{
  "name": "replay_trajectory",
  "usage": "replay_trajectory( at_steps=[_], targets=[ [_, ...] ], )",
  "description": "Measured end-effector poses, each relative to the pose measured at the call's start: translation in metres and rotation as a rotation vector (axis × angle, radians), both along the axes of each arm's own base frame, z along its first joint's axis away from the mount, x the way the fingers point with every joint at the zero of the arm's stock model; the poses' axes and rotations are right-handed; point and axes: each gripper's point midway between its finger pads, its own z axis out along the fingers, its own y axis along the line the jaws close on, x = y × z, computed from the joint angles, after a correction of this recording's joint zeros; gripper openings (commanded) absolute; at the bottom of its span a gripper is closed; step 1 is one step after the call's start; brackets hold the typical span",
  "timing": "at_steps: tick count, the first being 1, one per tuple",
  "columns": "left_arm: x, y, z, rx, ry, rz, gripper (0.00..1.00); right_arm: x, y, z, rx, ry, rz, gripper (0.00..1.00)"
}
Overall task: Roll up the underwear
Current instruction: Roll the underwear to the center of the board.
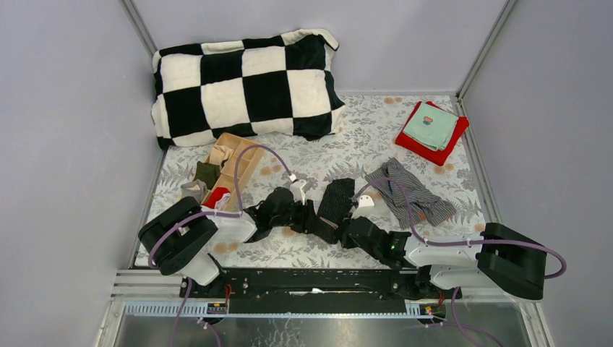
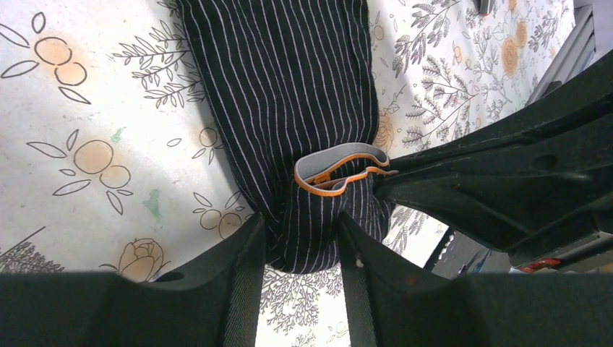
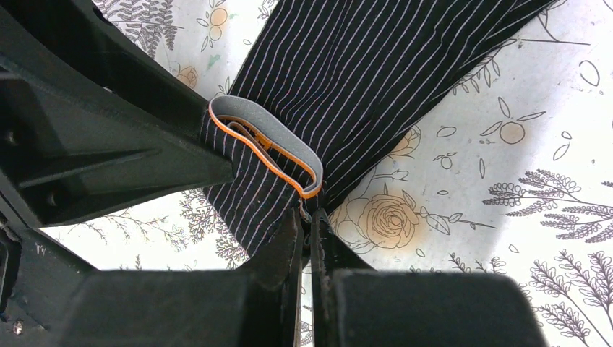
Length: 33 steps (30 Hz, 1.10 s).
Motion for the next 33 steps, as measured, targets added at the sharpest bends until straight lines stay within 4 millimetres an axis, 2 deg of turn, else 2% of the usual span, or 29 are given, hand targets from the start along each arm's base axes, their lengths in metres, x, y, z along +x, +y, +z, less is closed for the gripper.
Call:
replay_trajectory(
  at_steps=[1,6,10,13,15,19,21,26,29,33],
  targets=[
    [0.0,0.0,0.0,-0.002,0.0,0.001,0.36,0.0,0.0,0.0,0.0,0.0,0.002,0.02],
    [0.002,-0.001,0.001,-0.007,-0.006,0.009,0.11,0.001,0.002,0.002,-0.005,-0.016,0.026,0.41],
    [0.002,-0.001,0.001,0.001,-0.002,0.008,0.07,0.002,0.0,0.006,-0.032,-0.055,0.076,0.57],
    [0.003,0.0,0.0,0.014,0.003,0.008,0.04,0.002,0.003,0.019,-0.038,-0.123,0.146,0.63],
    [0.002,0.001,0.0,0.022,0.006,0.011,0.04,0.005,0.006,0.036,-0.024,-0.198,0.188,0.65],
    [0.0,0.007,0.0,0.043,0.011,0.021,0.03,0.013,0.008,0.072,-0.014,-0.382,0.264,0.67],
    [-0.002,0.012,0.0,0.056,0.016,0.028,0.03,0.014,0.01,0.082,-0.042,-0.457,0.323,0.67],
    [-0.011,0.027,0.0,0.095,0.042,0.06,0.03,0.005,0.018,0.084,-0.191,-0.578,0.57,0.67],
    [-0.017,0.037,0.0,0.118,0.074,0.088,0.03,-0.001,0.03,0.089,-0.293,-0.677,0.757,0.67],
    [-0.026,0.049,-0.001,0.135,0.112,0.127,0.03,-0.023,0.047,0.081,-0.447,-0.836,1.046,0.67]
  ],
)
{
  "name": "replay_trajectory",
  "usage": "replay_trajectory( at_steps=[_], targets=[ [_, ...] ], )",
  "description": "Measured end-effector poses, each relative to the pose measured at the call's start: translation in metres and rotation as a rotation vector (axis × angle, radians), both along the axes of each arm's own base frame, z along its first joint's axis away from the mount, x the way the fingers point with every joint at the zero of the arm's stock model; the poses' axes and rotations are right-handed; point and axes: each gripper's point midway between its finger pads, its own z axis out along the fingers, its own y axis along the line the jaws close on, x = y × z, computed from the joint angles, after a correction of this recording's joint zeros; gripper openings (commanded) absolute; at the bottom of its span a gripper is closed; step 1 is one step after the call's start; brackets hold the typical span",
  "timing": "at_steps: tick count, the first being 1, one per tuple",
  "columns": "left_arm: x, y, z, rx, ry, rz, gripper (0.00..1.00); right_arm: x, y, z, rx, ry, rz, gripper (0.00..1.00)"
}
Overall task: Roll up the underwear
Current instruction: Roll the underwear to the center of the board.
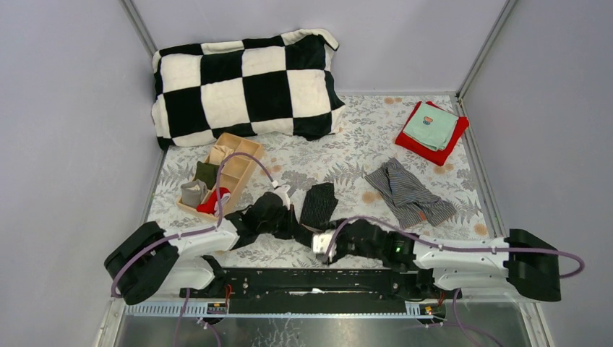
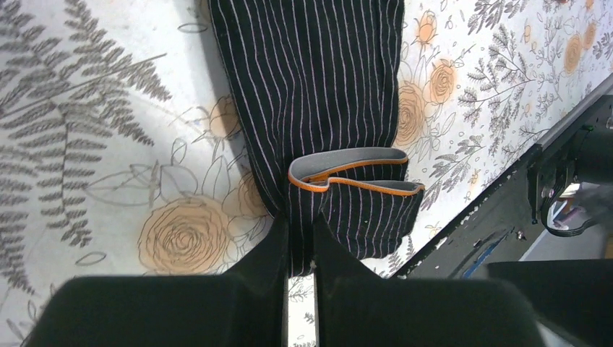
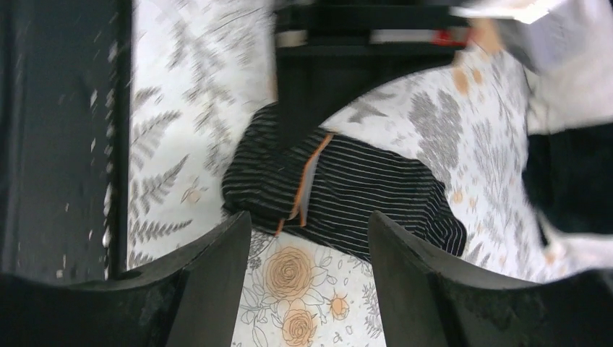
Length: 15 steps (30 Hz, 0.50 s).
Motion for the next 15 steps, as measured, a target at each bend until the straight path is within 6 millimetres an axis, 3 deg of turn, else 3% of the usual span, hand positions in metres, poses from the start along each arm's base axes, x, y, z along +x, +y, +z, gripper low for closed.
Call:
replay_trajectory(
  at_steps=[7,15],
  targets=[
    [-0.004,0.006,-0.001,0.008,0.024,0.027,0.02,-0.035,0.01,-0.051,-0.3,-0.245,0.348,0.68],
    [-0.004,0.005,-0.002,0.009,0.028,0.027,0.02,-0.03,0.018,-0.061,-0.385,-0.413,0.458,0.68]
  ],
)
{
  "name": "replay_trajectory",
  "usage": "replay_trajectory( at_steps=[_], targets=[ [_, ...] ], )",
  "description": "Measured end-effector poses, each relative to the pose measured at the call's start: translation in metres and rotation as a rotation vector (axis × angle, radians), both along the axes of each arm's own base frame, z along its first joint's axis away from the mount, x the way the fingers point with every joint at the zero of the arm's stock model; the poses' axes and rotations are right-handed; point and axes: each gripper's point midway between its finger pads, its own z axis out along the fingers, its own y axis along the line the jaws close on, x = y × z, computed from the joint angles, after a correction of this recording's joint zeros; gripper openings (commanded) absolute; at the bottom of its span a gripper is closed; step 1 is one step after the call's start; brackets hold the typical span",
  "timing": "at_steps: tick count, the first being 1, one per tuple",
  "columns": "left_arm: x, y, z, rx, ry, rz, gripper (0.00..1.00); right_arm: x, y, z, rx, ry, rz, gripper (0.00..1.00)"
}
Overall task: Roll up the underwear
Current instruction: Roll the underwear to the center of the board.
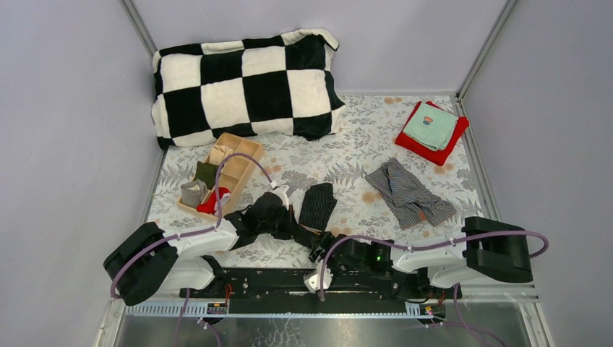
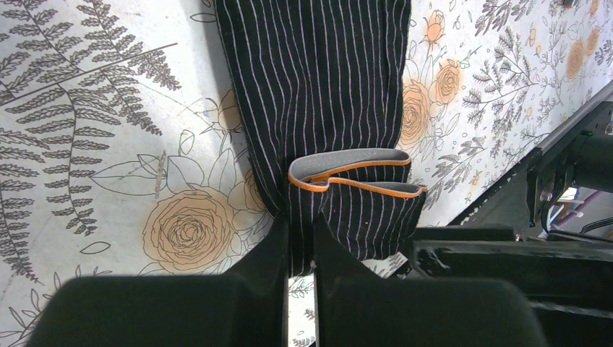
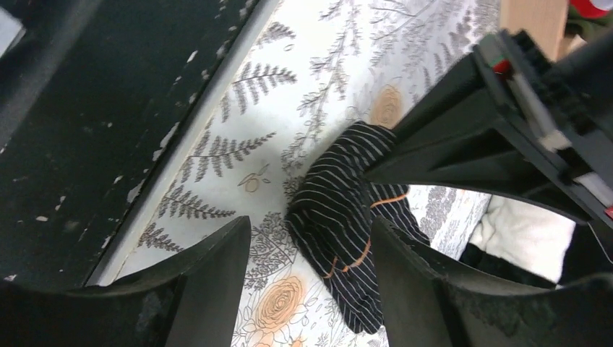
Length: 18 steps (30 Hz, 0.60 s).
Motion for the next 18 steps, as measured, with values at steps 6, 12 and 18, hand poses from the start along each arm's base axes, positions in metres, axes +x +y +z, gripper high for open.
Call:
replay_trajectory(
  at_steps=[6,12,18],
  targets=[
    [0.0,0.0,0.0,-0.001,0.0,0.001,0.02,0.006,0.004,-0.013,-0.063,-0.08,0.048,0.65],
    [0.0,0.0,0.001,-0.002,0.0,0.001,0.02,0.014,0.011,-0.016,-0.059,-0.131,0.045,0.51],
    [0.0,0.0,0.001,-0.004,0.0,0.002,0.02,0.017,0.007,-0.022,-0.053,-0.15,0.028,0.25]
  ],
)
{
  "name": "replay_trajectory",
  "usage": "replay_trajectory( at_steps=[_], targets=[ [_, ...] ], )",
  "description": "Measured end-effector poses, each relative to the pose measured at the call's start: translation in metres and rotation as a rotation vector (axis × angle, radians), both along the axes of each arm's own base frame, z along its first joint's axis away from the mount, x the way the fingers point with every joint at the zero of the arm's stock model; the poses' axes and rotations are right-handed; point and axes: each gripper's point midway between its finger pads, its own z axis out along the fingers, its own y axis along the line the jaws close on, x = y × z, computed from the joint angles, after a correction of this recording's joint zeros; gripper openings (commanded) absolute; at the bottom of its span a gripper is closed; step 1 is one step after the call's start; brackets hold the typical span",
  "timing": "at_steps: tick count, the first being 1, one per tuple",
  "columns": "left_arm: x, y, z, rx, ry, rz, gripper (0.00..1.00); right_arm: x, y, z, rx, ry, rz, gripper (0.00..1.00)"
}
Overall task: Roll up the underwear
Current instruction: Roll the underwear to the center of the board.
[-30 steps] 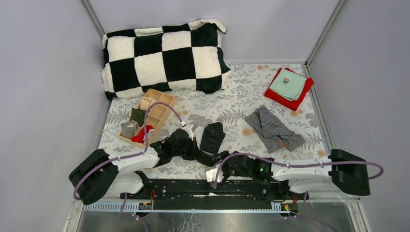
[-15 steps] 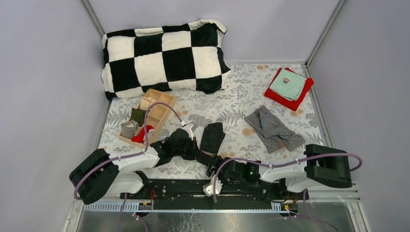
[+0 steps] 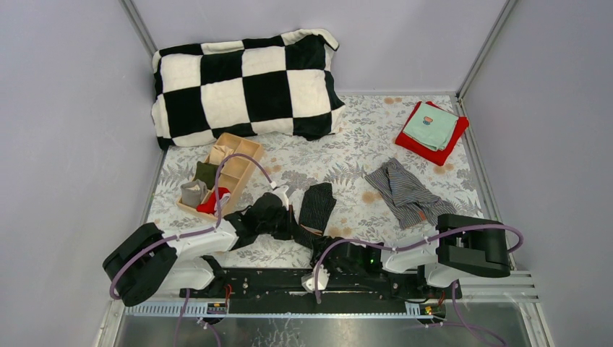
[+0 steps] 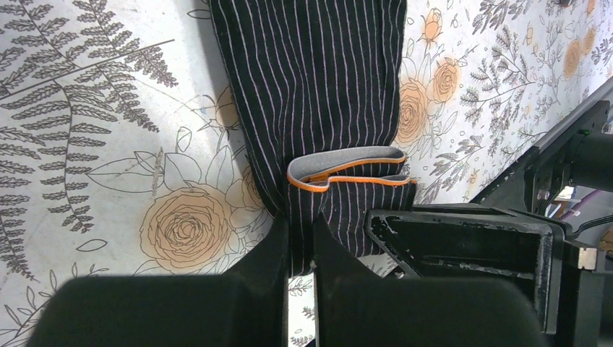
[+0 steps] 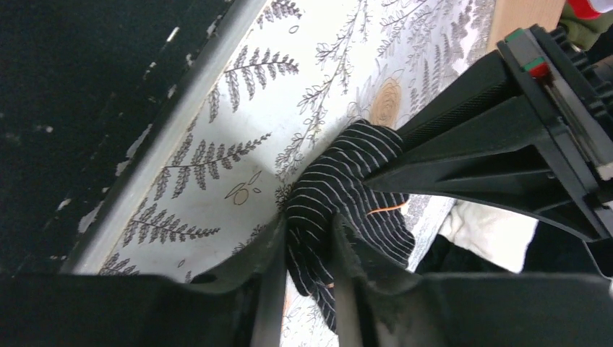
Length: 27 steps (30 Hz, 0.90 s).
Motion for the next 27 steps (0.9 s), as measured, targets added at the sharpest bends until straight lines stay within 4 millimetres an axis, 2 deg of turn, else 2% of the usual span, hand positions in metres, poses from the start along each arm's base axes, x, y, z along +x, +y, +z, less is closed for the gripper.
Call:
replay_trajectory(
  at_steps=[3,5,7,9,11,12,16,20,23,27],
  targets=[
    [0.0,0.0,0.0,-0.003,0.004,0.004,0.02,0.002,0.001,0.002,0.029,-0.008,-0.009,0.04],
    [0.0,0.0,0.001,-0.004,0.006,0.009,0.07,0.002,0.001,0.004,0.049,-0.004,-0.02,0.0],
    [-0.001,0.002,0.001,-0.003,0.008,0.015,0.25,0.002,0.001,0.005,0.073,0.015,-0.038,0.0],
    [-0.002,0.006,0.003,0.002,0.007,0.03,0.48,0.001,0.005,0.008,0.111,0.049,-0.06,0.0],
    [-0.002,0.013,0.006,0.017,0.001,0.061,0.62,-0.001,0.007,0.01,0.148,0.086,-0.084,0.0],
    [-0.002,0.019,0.006,0.028,-0.003,0.089,0.64,-0.002,0.006,0.01,0.165,0.109,-0.099,0.0],
    [0.001,0.038,0.014,0.043,-0.032,0.193,0.69,-0.007,0.006,0.01,0.233,0.207,-0.159,0.0],
    [0.008,0.048,0.038,-0.014,-0.099,0.274,0.72,-0.014,0.009,0.015,0.328,0.324,-0.208,0.0],
    [0.013,0.05,0.054,-0.056,-0.146,0.3,0.68,-0.019,0.011,0.018,0.382,0.394,-0.231,0.0],
    [0.013,0.049,0.052,-0.042,-0.151,0.277,0.57,-0.022,0.011,0.021,0.45,0.461,-0.261,0.0]
  ],
)
